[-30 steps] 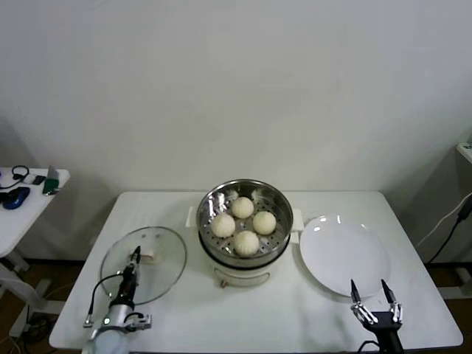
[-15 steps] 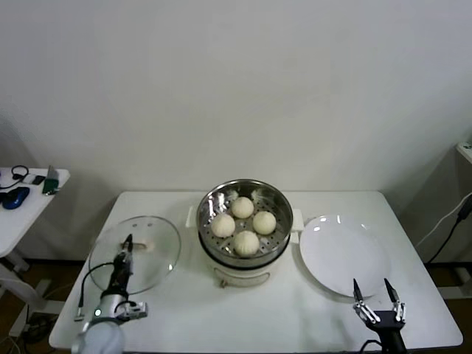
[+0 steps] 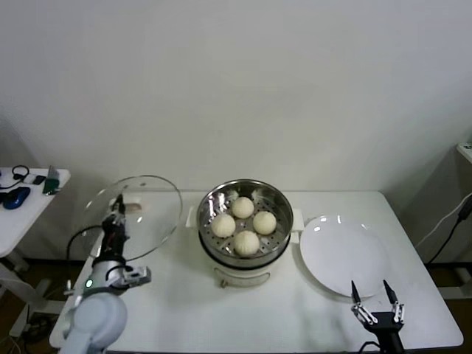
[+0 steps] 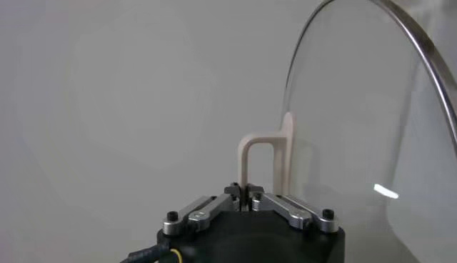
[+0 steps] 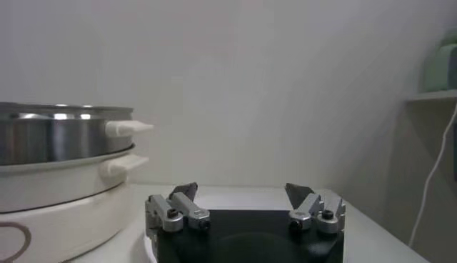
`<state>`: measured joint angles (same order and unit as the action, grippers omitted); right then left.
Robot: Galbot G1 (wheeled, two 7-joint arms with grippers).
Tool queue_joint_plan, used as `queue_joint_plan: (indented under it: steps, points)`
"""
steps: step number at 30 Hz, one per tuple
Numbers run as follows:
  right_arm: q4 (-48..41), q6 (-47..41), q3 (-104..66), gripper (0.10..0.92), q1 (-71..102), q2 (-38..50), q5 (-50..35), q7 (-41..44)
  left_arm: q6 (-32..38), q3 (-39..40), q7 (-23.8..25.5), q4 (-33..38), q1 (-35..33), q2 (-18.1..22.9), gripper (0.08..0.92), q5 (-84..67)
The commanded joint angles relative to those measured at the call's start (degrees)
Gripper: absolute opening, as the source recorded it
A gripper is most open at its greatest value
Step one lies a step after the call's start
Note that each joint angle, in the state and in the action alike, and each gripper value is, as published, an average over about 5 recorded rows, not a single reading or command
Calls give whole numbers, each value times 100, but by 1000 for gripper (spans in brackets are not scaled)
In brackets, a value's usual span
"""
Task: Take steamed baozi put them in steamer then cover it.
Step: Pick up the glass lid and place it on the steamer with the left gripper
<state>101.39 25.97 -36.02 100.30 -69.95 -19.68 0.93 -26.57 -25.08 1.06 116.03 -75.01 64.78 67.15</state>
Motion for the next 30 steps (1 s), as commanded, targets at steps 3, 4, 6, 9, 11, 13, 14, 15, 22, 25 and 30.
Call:
queue_joint_plan:
  steps: [3,4,6,9,11,13,14,15,22,25,30]
  points:
    - [94,-213,30,823,-1,-57,386,-91,-1428,2214,1349,701,1229,309,141,1120]
    - [95,-246,35,823,-12,-81,435,-96,-1465,2344,1412,616,1324,421,141,1239]
    - [92,-306,43,823,-36,-134,541,-104,-1532,2610,1530,425,1527,674,141,1452]
    - [68,-370,59,823,-72,-183,670,-119,-1598,2923,1648,164,1815,1047,141,1685]
    - [50,-422,76,823,-88,-191,739,-136,-1634,3061,1711,9,1966,1285,141,1822]
    - [43,-477,80,823,-94,-188,788,-151,-1650,3145,1765,-144,2046,1487,141,1948]
    - [41,-497,73,823,-94,-184,807,-156,-1653,3172,1787,-216,2057,1581,141,2002]
    - [39,-510,63,823,-93,-181,820,-159,-1652,3199,1803,-283,2053,1676,141,2063]
    - [3,-448,-69,823,-38,-141,731,-131,-1414,3306,1760,-766,1753,2630,141,2854]
    - [-6,-404,-85,823,-17,-96,673,-131,-1334,3322,1675,-1048,1677,2935,141,3078]
    - [-25,-335,-97,823,10,-11,600,-131,-1271,3289,1470,-1505,1715,3022,141,3234]
